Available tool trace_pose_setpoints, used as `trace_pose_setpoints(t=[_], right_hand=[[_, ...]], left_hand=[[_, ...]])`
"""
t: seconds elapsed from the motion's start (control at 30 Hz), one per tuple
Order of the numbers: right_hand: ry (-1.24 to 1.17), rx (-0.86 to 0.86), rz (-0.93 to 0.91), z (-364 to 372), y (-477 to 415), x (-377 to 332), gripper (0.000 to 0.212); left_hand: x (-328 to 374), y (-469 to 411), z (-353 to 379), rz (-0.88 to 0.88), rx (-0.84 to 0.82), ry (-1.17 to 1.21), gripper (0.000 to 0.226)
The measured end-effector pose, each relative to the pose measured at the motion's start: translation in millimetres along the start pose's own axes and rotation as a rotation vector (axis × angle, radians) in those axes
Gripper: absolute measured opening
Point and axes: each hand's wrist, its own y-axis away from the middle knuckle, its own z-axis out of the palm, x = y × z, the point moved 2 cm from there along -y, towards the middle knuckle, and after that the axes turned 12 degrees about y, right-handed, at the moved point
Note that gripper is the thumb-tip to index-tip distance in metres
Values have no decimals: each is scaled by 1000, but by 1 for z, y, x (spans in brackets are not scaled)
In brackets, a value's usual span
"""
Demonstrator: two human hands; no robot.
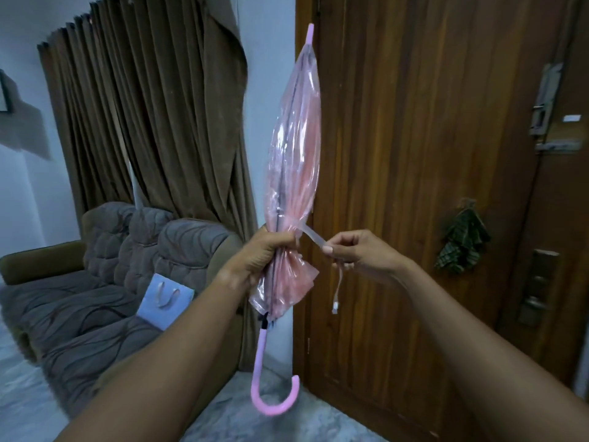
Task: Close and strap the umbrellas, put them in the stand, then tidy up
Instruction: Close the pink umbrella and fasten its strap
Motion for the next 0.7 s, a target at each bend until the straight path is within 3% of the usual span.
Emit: trace_pose_setpoints(t=[0.1, 0.23, 0.43, 0.53, 0.6, 0.7], right_hand=[[24, 65, -1, -24, 18, 1, 11], [190, 182, -42, -56, 46, -6, 14], [201, 228, -28, -106, 123, 4, 5], [-63, 290, -32, -129, 171, 10, 15], [-332, 226, -37, -144, 202, 12, 15], [-512, 83, -83, -158, 240, 9, 29]], left_hand=[[-2, -6, 24, -26, -30, 104, 21], [-9, -10, 58, -48, -64, 35, 19], [-39, -1, 134, -204, -220, 55, 45], [-61, 10, 184, -279, -323, 231, 48], [-73, 20, 221, -327, -405, 358, 50], [-84, 40, 273, -362, -523, 490, 51]])
